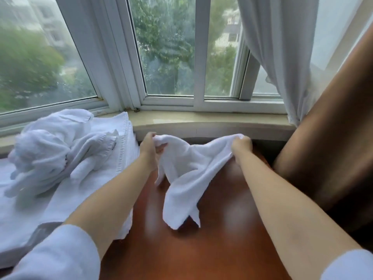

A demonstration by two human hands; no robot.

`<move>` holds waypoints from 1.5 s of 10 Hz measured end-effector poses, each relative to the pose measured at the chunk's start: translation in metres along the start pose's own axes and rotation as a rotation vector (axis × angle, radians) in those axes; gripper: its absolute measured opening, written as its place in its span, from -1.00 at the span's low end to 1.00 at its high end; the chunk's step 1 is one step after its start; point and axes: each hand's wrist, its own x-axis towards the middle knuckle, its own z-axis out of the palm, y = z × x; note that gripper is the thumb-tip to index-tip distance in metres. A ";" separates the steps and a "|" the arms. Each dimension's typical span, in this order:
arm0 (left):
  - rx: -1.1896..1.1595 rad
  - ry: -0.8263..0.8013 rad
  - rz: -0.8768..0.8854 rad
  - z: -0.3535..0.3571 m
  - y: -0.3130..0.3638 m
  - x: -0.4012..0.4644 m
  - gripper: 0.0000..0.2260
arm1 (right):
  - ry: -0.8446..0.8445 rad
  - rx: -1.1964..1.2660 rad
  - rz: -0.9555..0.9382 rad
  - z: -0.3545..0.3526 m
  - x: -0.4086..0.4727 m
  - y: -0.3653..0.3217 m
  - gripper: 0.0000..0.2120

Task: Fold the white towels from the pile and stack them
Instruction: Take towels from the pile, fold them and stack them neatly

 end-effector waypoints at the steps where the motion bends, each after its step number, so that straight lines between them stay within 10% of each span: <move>1: 0.104 0.137 0.291 0.006 0.067 0.007 -0.89 | 0.192 0.072 -0.082 -0.037 0.012 -0.053 -0.69; 4: 0.618 0.483 0.363 -0.025 0.054 -0.011 -0.79 | 0.239 -0.039 0.004 -0.079 -0.014 -0.041 -0.64; 7: 1.090 0.229 -0.410 -0.101 -0.153 -0.068 -0.46 | -0.323 -1.149 0.280 -0.084 -0.064 0.150 -0.55; 10: 1.471 0.259 -0.101 -0.131 -0.186 -0.077 -0.53 | -0.283 -1.325 0.222 -0.081 -0.075 0.191 -0.61; 11: 1.590 0.143 -0.433 -0.134 -0.191 -0.080 -0.27 | -0.368 -1.494 0.313 -0.091 -0.074 0.196 -0.58; 13: 1.584 0.268 -0.467 -0.122 -0.195 -0.088 -0.68 | -0.320 -1.108 0.156 -0.087 -0.061 0.201 -0.66; 15: 1.218 0.320 -0.226 -0.115 -0.185 -0.060 -0.50 | -0.277 -0.610 0.109 -0.069 -0.038 0.200 -0.52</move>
